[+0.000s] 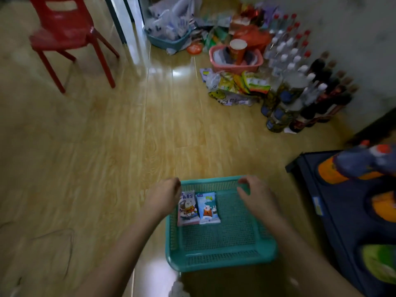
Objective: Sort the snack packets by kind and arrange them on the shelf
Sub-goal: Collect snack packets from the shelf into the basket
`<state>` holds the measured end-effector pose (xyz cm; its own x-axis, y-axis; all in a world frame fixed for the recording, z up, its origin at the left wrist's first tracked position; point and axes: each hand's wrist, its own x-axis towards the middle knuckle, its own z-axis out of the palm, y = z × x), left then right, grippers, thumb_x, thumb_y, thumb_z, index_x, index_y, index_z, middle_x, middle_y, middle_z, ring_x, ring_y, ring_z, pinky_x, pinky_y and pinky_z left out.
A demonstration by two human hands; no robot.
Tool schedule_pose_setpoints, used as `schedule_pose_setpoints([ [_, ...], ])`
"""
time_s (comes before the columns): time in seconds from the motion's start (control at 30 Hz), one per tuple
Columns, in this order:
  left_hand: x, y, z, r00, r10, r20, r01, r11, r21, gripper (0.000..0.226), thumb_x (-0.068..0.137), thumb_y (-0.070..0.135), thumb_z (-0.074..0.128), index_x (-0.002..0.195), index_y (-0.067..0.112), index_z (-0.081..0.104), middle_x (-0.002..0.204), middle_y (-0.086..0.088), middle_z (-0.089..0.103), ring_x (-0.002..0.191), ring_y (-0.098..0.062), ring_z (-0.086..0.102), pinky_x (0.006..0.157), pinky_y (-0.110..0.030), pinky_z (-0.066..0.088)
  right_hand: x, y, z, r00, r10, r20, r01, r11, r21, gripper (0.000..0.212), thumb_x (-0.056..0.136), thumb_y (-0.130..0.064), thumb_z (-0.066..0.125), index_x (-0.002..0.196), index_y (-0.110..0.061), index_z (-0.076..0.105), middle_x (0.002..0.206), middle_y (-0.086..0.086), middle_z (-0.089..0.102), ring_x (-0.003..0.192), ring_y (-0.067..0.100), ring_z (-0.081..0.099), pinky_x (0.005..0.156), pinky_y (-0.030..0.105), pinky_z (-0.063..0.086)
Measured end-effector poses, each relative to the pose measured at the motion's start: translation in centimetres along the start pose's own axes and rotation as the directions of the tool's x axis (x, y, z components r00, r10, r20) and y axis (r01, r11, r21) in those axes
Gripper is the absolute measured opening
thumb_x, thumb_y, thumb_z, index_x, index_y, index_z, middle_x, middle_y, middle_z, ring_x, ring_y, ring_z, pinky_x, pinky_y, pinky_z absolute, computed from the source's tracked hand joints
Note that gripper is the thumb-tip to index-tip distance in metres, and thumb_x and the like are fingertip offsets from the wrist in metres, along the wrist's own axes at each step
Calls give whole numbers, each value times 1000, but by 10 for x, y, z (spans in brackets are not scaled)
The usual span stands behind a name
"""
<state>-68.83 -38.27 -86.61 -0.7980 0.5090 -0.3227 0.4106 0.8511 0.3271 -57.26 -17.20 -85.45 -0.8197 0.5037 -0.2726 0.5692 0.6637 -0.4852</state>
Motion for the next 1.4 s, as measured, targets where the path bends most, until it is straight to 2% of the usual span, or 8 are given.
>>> schedule_pose_setpoints([
  [0.13,-54,66,-171,974,117,-193,-83,981,175,23,96,30,41,104,18,59,102,0,66,88,-22,64,61,-31,46,-52,-57,-185,987,-50,-152,44,998,-39,27,92,-26,52,117,-17,59,117,4,62,104,25,59,83,42,51],
  [0.33,-140,199,-408,901,305,-309,-229,938,260,25,94,36,44,108,21,59,103,3,67,89,-23,66,64,-33,51,-172,-111,-450,921,-2,-390,-35,995,-89,26,91,-28,53,116,-20,60,115,2,63,104,23,59,81,38,51],
  [0.53,-213,309,-530,806,500,-316,-423,861,283,26,93,39,44,105,20,57,104,4,68,91,-23,66,66,-34,50,-309,-132,-601,847,57,-529,-146,981,-127,26,92,-31,52,115,-23,58,114,-2,62,102,22,57,69,30,41],
  [0.7,-266,360,-551,694,656,-298,-601,755,263,26,92,41,46,100,19,58,95,2,69,86,-24,65,61,-34,50,-421,-138,-630,751,165,-639,-281,956,-83,25,91,-34,52,113,-27,59,111,-5,63,101,19,58,69,31,45],
  [0.83,-302,391,-542,577,790,-209,-739,614,279,24,91,40,47,98,20,59,93,0,69,84,-22,64,60,-33,49,-502,-141,-614,655,311,-688,-429,903,0,25,90,-34,53,114,-26,59,112,-4,62,102,20,58,70,33,48],
  [1.1,-382,480,-518,240,958,-155,-945,267,191,21,90,38,52,89,18,59,80,0,66,74,-24,63,51,-28,38,-659,-149,-590,313,548,-776,-705,681,198,25,89,-34,55,114,-29,59,113,-7,63,104,18,59,73,33,49],
  [1.27,-442,538,-486,97,987,-124,-992,106,68,19,90,37,53,93,20,61,83,5,64,78,-19,62,56,-30,44,-745,-147,-584,95,617,-782,-783,531,324,23,88,-32,57,110,-27,61,108,-5,65,101,23,61,72,35,49],
  [1.4,-481,577,-461,34,991,-126,-997,41,59,20,90,39,53,91,21,62,83,6,65,77,-18,62,52,-28,41,-790,-133,-579,-17,620,-785,-789,474,391,24,88,-32,57,110,-25,62,104,-6,65,98,20,63,68,34,48],
])
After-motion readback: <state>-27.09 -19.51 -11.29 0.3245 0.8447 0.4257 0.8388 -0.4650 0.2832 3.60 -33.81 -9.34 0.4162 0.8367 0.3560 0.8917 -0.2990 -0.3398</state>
